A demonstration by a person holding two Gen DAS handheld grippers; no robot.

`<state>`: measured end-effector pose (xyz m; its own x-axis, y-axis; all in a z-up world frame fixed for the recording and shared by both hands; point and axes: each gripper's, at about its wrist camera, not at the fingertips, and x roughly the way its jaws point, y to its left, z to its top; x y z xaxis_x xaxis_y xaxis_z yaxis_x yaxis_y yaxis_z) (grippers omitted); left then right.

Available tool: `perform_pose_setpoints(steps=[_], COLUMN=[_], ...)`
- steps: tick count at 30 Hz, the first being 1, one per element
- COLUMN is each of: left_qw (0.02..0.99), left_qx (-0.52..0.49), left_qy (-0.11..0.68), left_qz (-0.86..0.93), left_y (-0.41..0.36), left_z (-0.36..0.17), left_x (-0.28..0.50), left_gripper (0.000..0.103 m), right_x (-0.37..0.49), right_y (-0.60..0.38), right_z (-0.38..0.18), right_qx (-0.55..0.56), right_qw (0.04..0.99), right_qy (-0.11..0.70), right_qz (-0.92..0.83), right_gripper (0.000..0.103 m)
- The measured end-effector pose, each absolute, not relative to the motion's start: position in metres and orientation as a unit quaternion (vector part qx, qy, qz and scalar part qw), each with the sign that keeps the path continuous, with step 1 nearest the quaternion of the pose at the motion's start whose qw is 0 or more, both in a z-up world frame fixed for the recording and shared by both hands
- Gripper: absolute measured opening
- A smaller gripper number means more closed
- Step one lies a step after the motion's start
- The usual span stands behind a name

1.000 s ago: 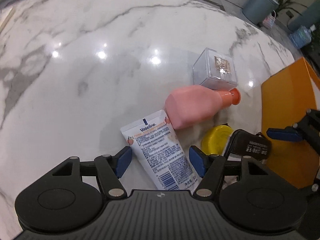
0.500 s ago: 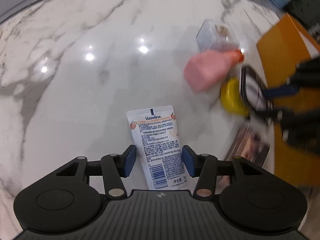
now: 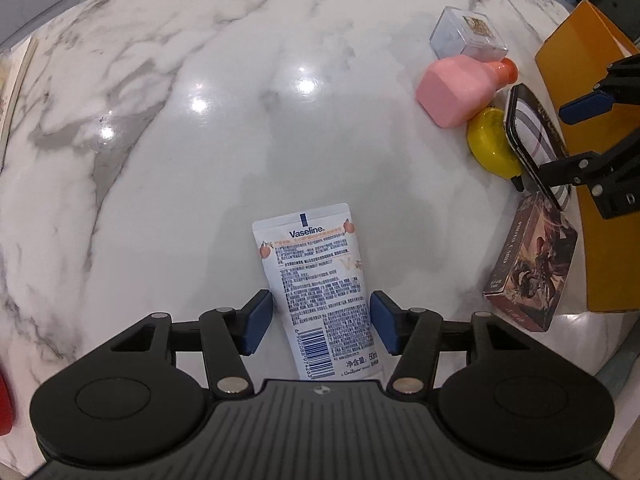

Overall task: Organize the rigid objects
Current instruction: 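Grasp the Vaseline tube with the left tool while the right tool grasps the plaid pouch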

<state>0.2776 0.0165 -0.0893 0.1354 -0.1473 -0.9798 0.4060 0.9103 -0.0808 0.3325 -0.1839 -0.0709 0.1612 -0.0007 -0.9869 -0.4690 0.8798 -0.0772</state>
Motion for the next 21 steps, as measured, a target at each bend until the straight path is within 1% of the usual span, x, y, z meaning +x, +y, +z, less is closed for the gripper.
perform_pose_setpoints(steps=[2, 5, 7, 11, 14, 16, 17, 18, 19, 21], left_qw=[0.745, 0.749, 0.751, 0.754, 0.755, 0.754, 0.754, 0.754, 0.752, 0.750], left_qx=[0.113, 0.127, 0.125, 0.118, 0.113, 0.109, 0.109, 0.109, 0.109, 0.107], left_qy=[0.630, 0.621, 0.619, 0.616, 0.614, 0.616, 0.616, 0.616, 0.618, 0.622], left_qz=[-0.189, -0.193, -0.193, -0.197, -0.200, -0.200, -0.202, -0.202, -0.201, -0.198], left_y=[0.007, 0.005, 0.007, 0.012, 0.014, 0.017, 0.020, 0.023, 0.025, 0.028], left_z=[-0.090, -0.091, -0.091, -0.090, -0.090, -0.089, -0.088, -0.088, -0.087, -0.086], left_x=[0.276, 0.272, 0.269, 0.269, 0.266, 0.264, 0.263, 0.261, 0.260, 0.258], left_gripper=[0.062, 0.060, 0.059, 0.057, 0.056, 0.056, 0.056, 0.056, 0.056, 0.055], right_x=[0.336, 0.339, 0.342, 0.336, 0.327, 0.321, 0.318, 0.317, 0.317, 0.317], right_y=[-0.187, -0.187, -0.188, -0.184, -0.177, -0.172, -0.168, -0.163, -0.160, -0.155], right_z=[-0.077, -0.085, -0.089, -0.090, -0.084, -0.075, -0.070, -0.064, -0.059, -0.050], right_qx=[-0.170, -0.159, -0.149, -0.156, -0.165, -0.164, -0.165, -0.169, -0.167, -0.163], right_qw=[0.733, 0.732, 0.731, 0.732, 0.736, 0.741, 0.743, 0.747, 0.750, 0.753], right_qy=[0.640, 0.645, 0.650, 0.648, 0.639, 0.632, 0.628, 0.623, 0.619, 0.615], right_qz=[0.155, 0.150, 0.144, 0.144, 0.151, 0.157, 0.161, 0.161, 0.160, 0.165], right_gripper=[0.070, 0.071, 0.068, 0.066, 0.062, 0.053, 0.044, 0.037, 0.034, 0.030])
